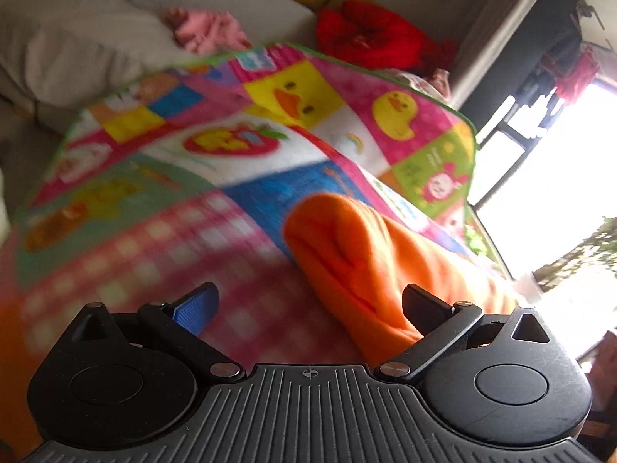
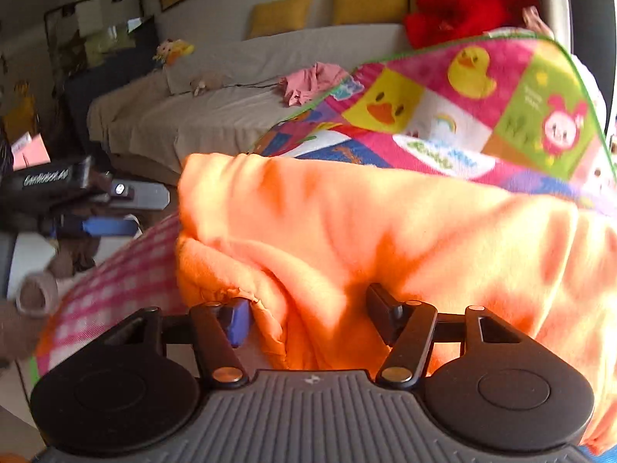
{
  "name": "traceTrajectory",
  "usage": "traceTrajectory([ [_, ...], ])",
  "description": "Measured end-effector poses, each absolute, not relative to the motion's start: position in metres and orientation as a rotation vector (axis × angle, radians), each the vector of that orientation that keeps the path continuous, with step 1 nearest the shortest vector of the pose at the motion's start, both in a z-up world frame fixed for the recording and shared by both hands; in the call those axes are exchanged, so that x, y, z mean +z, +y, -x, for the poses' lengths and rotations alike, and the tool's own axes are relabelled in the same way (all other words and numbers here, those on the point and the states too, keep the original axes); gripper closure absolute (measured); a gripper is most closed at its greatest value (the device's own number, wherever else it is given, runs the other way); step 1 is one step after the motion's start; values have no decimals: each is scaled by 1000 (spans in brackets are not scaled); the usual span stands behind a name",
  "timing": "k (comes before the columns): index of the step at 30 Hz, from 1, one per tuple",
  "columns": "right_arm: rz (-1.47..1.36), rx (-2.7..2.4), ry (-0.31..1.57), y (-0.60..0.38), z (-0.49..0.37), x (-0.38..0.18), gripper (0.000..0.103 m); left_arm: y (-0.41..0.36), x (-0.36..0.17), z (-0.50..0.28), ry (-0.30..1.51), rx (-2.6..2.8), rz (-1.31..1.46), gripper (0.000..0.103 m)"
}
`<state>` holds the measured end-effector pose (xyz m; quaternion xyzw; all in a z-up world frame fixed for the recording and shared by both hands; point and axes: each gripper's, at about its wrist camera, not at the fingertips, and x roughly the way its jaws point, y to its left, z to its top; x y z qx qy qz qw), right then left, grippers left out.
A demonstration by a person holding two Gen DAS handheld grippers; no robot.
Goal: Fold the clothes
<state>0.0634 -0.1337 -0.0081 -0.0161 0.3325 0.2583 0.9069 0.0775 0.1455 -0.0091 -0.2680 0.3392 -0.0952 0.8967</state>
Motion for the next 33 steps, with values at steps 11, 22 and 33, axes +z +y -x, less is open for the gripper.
traceTrajectory([
  [11,477,514,474,-94,-17,-22,41,86,-22,-106,779,-288,504,39],
  [22,738,480,321,-44,-11,-30,25,90,-11,-103,764,-275,470,62],
  [33,716,513,306,-25,6,-18,25,103,-6,-104,755,-252,502,65],
])
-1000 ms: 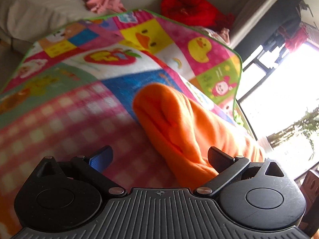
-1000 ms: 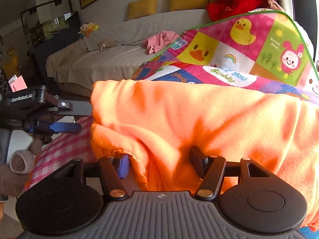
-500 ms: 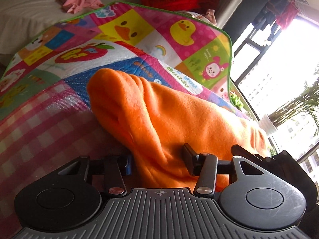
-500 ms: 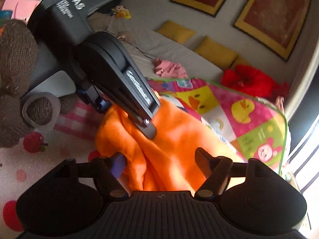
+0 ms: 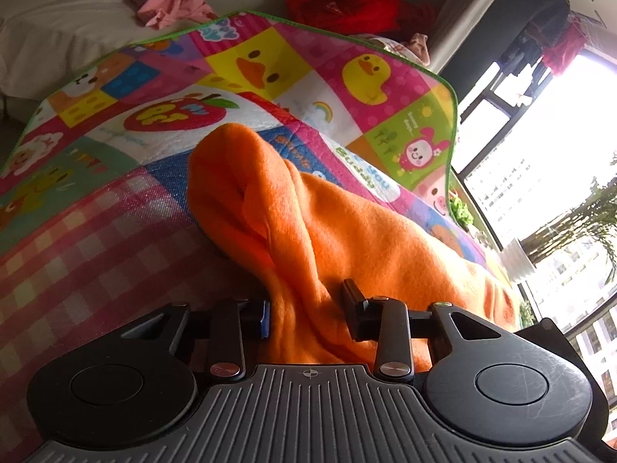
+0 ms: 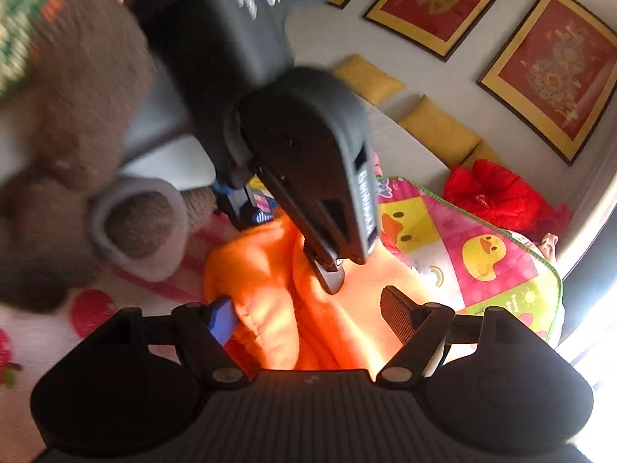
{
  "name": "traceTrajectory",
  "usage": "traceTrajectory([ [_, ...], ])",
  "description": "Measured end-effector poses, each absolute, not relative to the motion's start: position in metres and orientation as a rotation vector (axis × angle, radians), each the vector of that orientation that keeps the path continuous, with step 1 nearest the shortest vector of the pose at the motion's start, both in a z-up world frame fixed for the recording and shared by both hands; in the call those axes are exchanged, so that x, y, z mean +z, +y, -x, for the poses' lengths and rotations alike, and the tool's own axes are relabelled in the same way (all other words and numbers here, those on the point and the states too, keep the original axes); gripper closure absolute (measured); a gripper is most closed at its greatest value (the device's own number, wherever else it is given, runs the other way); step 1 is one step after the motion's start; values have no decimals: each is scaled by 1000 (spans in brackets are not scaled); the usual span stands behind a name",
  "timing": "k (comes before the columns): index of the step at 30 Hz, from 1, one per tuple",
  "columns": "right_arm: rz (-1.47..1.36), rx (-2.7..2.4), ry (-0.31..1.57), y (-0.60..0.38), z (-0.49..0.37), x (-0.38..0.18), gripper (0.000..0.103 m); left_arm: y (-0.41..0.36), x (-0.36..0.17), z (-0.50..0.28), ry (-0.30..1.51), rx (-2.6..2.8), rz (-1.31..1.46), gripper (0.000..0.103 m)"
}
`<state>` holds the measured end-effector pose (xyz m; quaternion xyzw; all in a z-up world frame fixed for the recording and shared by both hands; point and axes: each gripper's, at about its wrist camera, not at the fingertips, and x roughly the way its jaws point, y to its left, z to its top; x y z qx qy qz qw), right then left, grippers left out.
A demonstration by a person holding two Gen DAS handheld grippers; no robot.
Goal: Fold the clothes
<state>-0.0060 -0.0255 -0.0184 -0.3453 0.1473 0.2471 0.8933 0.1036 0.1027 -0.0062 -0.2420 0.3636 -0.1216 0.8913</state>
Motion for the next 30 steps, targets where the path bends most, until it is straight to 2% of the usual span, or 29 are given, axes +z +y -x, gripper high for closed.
traceTrajectory([
  [3,678,548,323,-29,18,-8,24,105,-7,-103,759,-252,507,67],
  [4,668,561,322,-30,22,-5,19,105,-7,-102,762,-253,508,67],
  [17,827,447,250,0,-9,-46,21,99,4,-85,733,-301,517,71],
  [20,828,445,249,-2,-11,-45,52,99,3,-84,732,-311,530,75],
  [22,794,433,267,-8,-15,-42,71,100,6,-80,716,-334,530,71],
  [23,763,434,281,-12,-17,-38,73,101,9,-77,704,-342,529,69],
  [25,692,440,308,-23,-20,-30,78,105,20,-69,663,-339,520,50],
  [30,508,455,373,-50,-17,-12,82,126,58,-51,501,-280,547,29],
])
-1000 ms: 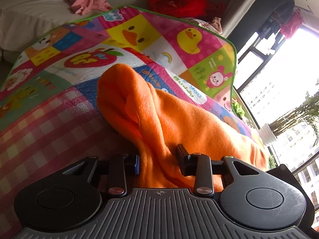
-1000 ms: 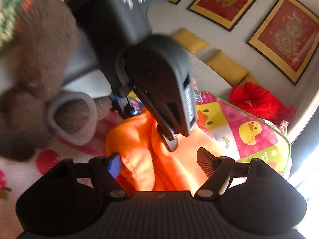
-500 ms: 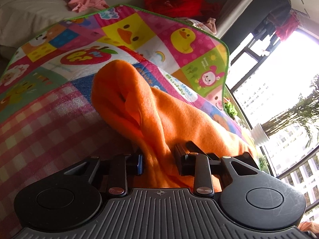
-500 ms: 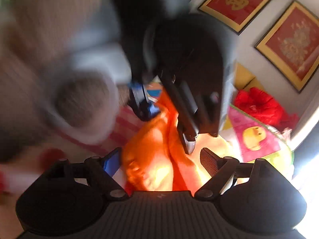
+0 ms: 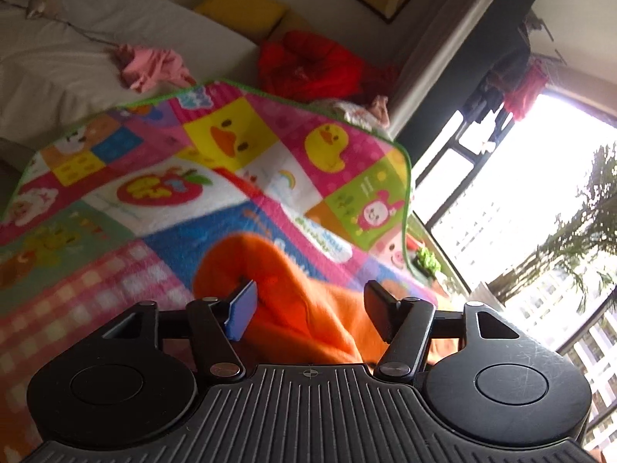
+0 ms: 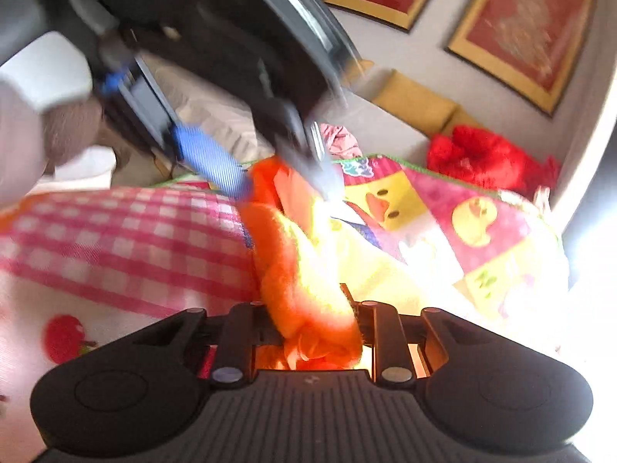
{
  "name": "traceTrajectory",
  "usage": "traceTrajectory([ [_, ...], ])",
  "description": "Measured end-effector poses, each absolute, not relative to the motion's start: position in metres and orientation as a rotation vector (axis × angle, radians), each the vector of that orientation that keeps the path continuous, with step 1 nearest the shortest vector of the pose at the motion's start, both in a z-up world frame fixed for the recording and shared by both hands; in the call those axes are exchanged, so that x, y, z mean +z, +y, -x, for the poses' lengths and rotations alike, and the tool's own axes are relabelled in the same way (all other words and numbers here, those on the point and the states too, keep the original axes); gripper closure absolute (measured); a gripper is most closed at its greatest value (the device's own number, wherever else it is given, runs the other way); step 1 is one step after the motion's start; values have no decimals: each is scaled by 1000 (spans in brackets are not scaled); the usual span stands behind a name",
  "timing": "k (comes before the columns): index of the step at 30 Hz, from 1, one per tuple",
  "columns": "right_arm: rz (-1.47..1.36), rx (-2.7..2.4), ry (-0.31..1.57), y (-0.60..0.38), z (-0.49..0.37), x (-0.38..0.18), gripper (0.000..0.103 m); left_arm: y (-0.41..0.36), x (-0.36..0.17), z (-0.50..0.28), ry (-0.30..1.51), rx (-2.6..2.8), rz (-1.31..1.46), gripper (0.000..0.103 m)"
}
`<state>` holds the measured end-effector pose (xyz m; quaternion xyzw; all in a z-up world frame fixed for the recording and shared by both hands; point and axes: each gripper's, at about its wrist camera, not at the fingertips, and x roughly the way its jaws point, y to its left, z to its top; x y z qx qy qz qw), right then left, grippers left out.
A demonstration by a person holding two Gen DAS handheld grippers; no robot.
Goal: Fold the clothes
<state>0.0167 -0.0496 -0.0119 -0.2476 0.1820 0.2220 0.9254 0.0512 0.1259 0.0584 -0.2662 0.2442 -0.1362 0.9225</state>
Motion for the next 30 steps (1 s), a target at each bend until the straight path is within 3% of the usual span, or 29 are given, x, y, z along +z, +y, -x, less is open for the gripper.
traceTrajectory([
  [5,44,521,517,-124,-43,22,84,125,93,-45,400,-247,504,16],
  [11,-502,478,545,-261,-44,26,84,66,90,-70,484,-351,409,11],
  [22,-458,42,495,-402,-61,-3,82,-86,44,-124,712,-570,171,9],
  [25,-655,189,580,-417,-67,-20,83,-91,38,-131,725,-573,183,9],
  [30,-740,330,667,-373,-77,-40,83,-45,34,-129,717,-487,239,9],
])
